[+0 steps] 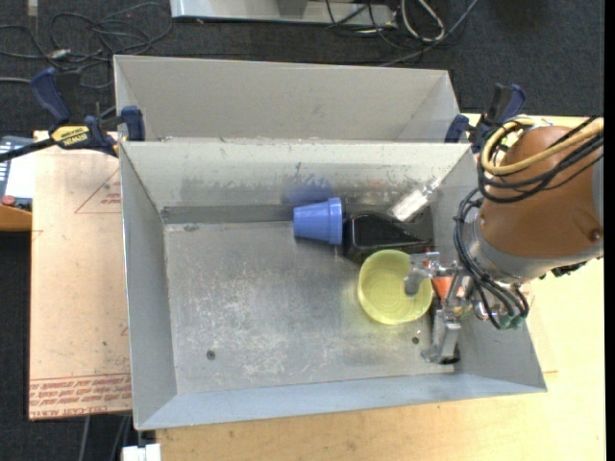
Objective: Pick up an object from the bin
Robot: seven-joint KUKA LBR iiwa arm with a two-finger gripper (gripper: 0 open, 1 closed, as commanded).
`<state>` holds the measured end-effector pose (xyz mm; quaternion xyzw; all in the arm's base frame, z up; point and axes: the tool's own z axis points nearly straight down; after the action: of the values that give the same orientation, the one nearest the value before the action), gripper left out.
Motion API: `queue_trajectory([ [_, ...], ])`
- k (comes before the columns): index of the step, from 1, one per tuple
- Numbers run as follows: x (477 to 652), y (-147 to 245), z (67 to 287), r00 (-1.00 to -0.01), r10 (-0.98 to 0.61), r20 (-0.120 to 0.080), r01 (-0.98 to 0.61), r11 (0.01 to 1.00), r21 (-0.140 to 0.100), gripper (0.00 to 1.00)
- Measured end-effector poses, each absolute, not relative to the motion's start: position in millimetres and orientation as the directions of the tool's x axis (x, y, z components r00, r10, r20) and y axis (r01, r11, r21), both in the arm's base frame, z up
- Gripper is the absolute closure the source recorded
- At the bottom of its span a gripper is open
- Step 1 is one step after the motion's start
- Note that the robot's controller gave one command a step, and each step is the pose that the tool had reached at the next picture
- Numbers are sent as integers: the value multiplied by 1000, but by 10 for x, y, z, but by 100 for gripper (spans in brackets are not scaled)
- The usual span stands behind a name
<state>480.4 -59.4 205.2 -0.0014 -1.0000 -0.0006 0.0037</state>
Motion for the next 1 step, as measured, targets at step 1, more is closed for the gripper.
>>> queue_trajectory([
  [1, 4821, -590, 2090, -1000, 0, -1, 0, 1000, 0, 0],
])
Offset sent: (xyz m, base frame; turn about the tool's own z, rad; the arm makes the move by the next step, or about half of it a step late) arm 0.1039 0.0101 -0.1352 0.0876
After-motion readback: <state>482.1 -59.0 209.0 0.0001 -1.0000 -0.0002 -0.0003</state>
